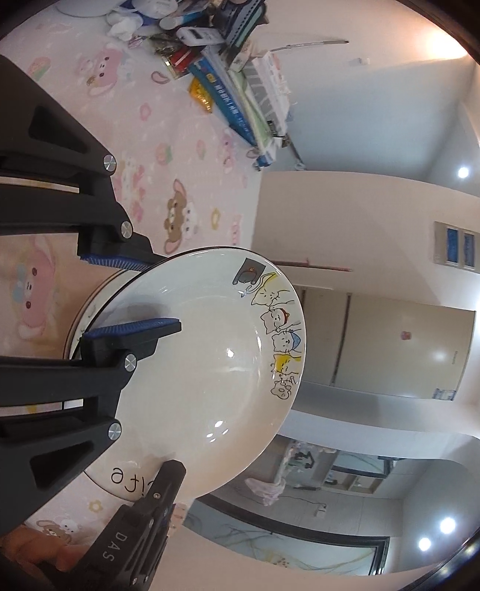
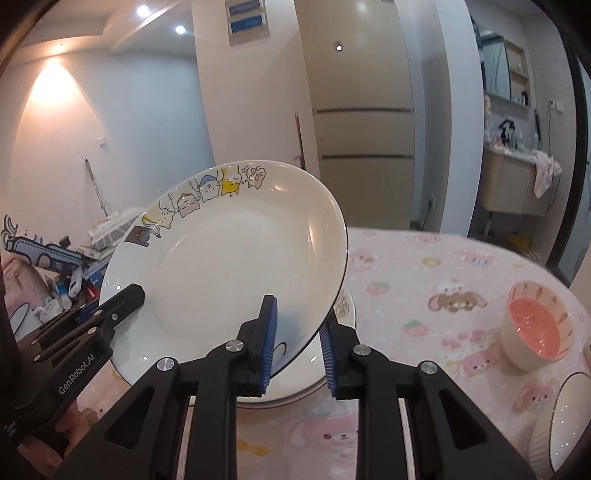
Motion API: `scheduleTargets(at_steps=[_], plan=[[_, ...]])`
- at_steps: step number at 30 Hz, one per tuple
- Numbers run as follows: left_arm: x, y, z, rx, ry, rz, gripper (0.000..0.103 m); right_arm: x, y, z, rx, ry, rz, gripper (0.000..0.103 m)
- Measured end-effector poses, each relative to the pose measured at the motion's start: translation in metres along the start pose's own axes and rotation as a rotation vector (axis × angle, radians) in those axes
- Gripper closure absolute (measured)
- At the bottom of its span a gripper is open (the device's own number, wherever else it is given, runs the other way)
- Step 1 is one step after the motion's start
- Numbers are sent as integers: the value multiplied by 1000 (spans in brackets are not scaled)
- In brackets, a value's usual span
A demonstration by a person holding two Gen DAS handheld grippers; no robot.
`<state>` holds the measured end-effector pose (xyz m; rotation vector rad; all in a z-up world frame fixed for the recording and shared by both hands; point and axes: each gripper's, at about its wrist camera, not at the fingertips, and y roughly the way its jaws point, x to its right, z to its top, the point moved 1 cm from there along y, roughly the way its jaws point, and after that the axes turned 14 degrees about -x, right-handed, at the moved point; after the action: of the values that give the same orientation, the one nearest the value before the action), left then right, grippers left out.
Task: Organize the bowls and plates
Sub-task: 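Lower the held plate onto the plate stack with both grippers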
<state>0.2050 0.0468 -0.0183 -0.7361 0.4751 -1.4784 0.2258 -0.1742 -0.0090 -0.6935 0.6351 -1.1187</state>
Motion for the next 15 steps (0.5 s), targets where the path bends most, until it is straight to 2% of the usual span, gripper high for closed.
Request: scheduleTargets(at_steps=[3, 15], plan=[[-1, 11, -2, -53, 1, 7, 76, -1, 12, -3, -52, 14, 6, 81], [-6, 40, -6, -175, -5, 11, 76, 10, 44, -8, -180, 52, 15, 81]])
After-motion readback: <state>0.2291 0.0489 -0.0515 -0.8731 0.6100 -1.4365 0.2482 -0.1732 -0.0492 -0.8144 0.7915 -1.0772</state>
